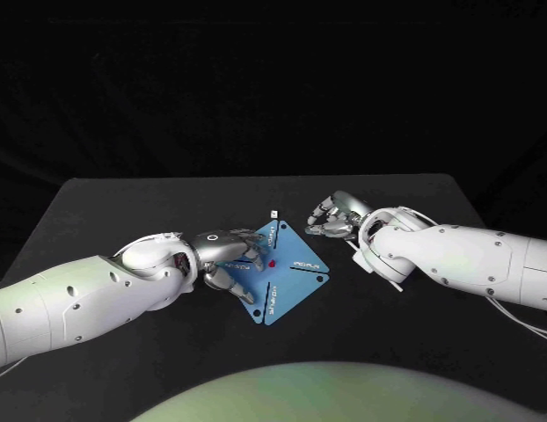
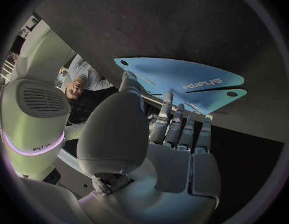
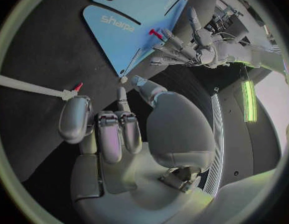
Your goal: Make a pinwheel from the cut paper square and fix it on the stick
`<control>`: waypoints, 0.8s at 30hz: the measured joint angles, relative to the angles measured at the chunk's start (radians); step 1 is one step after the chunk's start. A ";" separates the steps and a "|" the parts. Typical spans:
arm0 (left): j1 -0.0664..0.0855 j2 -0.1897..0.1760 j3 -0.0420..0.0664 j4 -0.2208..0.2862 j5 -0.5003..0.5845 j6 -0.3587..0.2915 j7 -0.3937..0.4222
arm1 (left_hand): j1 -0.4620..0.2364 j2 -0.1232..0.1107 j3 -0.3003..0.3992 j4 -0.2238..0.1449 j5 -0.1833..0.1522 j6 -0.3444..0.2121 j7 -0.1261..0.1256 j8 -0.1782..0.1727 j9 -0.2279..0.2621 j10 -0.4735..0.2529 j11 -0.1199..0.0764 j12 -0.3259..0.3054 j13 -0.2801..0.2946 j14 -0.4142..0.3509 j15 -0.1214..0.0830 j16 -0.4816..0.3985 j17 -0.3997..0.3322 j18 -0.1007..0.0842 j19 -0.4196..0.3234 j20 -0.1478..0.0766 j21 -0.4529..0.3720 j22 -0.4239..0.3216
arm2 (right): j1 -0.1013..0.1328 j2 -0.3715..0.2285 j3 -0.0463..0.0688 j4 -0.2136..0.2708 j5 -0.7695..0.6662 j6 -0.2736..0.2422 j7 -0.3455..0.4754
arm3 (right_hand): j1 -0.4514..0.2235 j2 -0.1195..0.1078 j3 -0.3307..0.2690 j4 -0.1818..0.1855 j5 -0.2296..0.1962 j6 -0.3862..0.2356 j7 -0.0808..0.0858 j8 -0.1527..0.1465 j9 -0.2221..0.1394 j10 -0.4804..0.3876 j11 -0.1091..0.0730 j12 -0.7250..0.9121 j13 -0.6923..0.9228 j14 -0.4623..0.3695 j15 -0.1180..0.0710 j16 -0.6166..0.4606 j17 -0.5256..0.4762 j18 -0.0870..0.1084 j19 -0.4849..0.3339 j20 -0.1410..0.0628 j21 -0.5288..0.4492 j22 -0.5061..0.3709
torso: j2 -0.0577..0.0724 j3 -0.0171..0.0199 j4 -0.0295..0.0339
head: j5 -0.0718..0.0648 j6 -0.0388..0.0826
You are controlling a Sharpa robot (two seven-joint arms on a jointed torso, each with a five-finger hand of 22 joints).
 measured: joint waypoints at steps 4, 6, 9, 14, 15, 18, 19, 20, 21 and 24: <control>0.000 -0.004 0.000 -0.001 0.000 0.006 -0.005 | -0.003 0.004 0.002 -0.001 0.000 0.003 0.003 0.000 0.002 0.009 0.005 0.000 0.000 0.002 0.002 0.000 0.001 0.016 0.007 0.000 0.000 0.001 | 0.000 0.003 0.000 -0.005 0.000 0.000 0.002 | 0.000 0.000 0.000 0.000 0.000 0.000 0.000 0.000 0.000 0.000 0.000 0.000 0.000 0.000 0.000 0.000 0.000 0.000 0.000 0.000 0.000 0.000 | 0.000 0.0000 0.0001 | 0.000 0.000; 0.000 -0.004 0.000 -0.001 -0.001 0.009 -0.007 | -0.003 0.005 0.007 -0.001 0.000 0.003 0.003 0.000 0.002 0.009 0.005 0.000 0.000 0.005 0.005 0.000 0.001 0.016 0.007 0.000 0.000 0.000 | 0.000 0.004 0.000 -0.008 0.000 0.000 0.002 | 0.000 0.000 0.000 0.000 0.000 0.000 0.000 0.000 0.000 0.000 0.000 0.000 0.000 0.000 0.000 0.000 0.000 0.000 0.000 0.000 0.000 0.000 | 0.000 -0.0002 0.0001 | 0.000 0.000; 0.000 -0.004 0.000 -0.003 -0.001 0.012 -0.009 | 0.001 0.008 0.007 -0.001 0.000 0.003 0.003 0.000 0.002 0.009 0.005 0.000 0.000 0.005 0.005 0.001 0.001 0.016 0.007 0.000 0.000 0.000 | 0.000 0.005 0.000 -0.011 -0.001 0.000 0.003 | 0.000 0.000 0.000 0.000 0.000 0.000 0.000 -0.004 -0.002 0.000 0.000 0.000 0.000 0.000 0.000 0.000 0.000 0.000 0.000 0.000 0.000 0.000 | 0.000 -0.0003 0.0001 | 0.000 0.000; 0.000 0.000 0.000 -0.007 -0.001 0.016 -0.014 | 0.001 0.008 0.007 -0.001 0.000 0.003 0.003 0.000 0.002 0.002 0.000 0.000 -0.001 0.002 0.002 0.000 0.000 0.016 0.007 0.000 0.000 0.000 | -0.001 0.010 0.000 -0.019 -0.001 0.000 0.004 | 0.000 0.000 0.000 0.000 0.000 -0.004 0.004 -0.004 -0.002 0.000 0.000 0.000 0.000 0.000 0.000 0.000 0.000 0.000 0.000 0.000 0.000 -0.002 | 0.002 -0.0010 -0.0006 | -0.001 0.000; 0.000 0.001 0.000 -0.007 -0.001 0.017 -0.015 | 0.001 0.008 0.007 -0.001 0.000 0.003 0.003 0.000 0.002 -0.001 0.000 0.000 -0.001 -0.001 -0.001 0.000 -0.001 0.016 0.007 0.000 0.000 0.000 | -0.001 0.010 0.000 -0.020 -0.001 0.000 0.004 | 0.000 0.000 0.000 0.000 -0.001 -0.004 0.004 -0.004 -0.002 0.000 0.000 0.000 0.000 0.000 0.000 0.000 0.000 0.000 0.000 0.000 0.000 -0.002 | 0.002 -0.0010 -0.0006 | -0.001 0.000; 0.000 0.001 0.000 -0.009 -0.001 0.018 -0.018 | 0.001 0.008 0.007 -0.001 0.000 0.003 0.003 0.000 0.001 -0.003 0.002 0.000 -0.002 -0.001 -0.001 0.000 -0.002 0.016 0.007 0.000 0.000 0.000 | -0.001 0.013 0.000 -0.024 -0.001 0.000 0.004 | 0.000 0.000 0.000 0.000 -0.004 -0.004 0.004 -0.004 -0.003 0.000 0.000 0.000 0.000 0.000 0.000 0.000 0.000 0.000 0.000 0.000 0.000 -0.003 | 0.003 -0.0011 -0.0008 | -0.001 0.000; 0.000 0.001 0.000 -0.009 -0.001 0.018 -0.018 | 0.000 0.008 0.007 -0.001 0.000 0.003 0.003 0.000 0.001 -0.003 0.002 0.000 -0.002 -0.001 -0.001 0.000 -0.002 0.016 0.007 0.000 0.000 0.000 | -0.001 0.013 0.000 -0.024 -0.001 0.000 0.004 | 0.000 0.000 0.000 0.000 -0.004 -0.004 0.004 -0.004 -0.003 0.000 0.000 0.000 0.000 0.000 0.000 0.000 0.000 0.000 0.000 0.000 0.000 -0.003 | 0.003 -0.0011 -0.0008 | -0.001 0.000; 0.000 0.000 0.000 -0.009 -0.001 0.019 -0.019 | -0.002 0.005 0.007 -0.001 0.000 0.003 0.003 0.000 0.001 -0.003 0.002 0.000 -0.002 -0.001 -0.001 0.000 -0.003 0.016 0.007 0.000 0.000 0.000 | -0.002 0.014 0.000 -0.025 -0.001 0.000 0.004 | 0.000 0.000 0.000 0.000 -0.004 -0.004 0.004 -0.004 -0.003 0.000 0.000 0.000 0.000 0.000 0.000 0.000 0.000 0.000 0.000 0.000 0.000 -0.003 | 0.003 -0.0011 -0.0008 | -0.001 0.000; 0.000 -0.001 0.000 -0.009 -0.001 0.019 -0.020 | -0.004 0.004 0.006 -0.001 0.000 0.003 0.003 0.000 0.001 -0.003 0.002 0.000 -0.002 -0.001 -0.001 0.000 -0.003 0.016 0.007 0.000 0.000 0.000 | -0.002 0.015 0.000 -0.027 -0.001 0.000 0.004 | 0.000 0.000 0.000 0.000 -0.004 -0.004 0.004 -0.004 -0.003 0.000 0.000 0.000 0.000 0.000 0.000 0.000 0.000 0.000 0.000 0.000 0.000 -0.003 | 0.003 -0.0010 -0.0008 | -0.001 0.000; 0.000 -0.004 0.000 -0.009 -0.002 0.019 -0.022 | -0.005 0.003 0.006 -0.001 0.000 0.003 0.003 0.000 0.001 -0.003 0.002 0.000 -0.002 -0.001 -0.001 0.000 -0.003 0.016 0.007 0.000 0.000 0.000 | -0.003 0.018 0.000 -0.030 -0.001 0.001 0.004 | 0.000 0.000 0.000 0.000 -0.004 -0.004 0.004 -0.004 -0.003 0.000 0.000 0.000 0.000 0.000 0.000 0.000 0.000 0.000 0.000 0.000 0.000 -0.003 | 0.003 -0.0010 -0.0007 | -0.001 0.000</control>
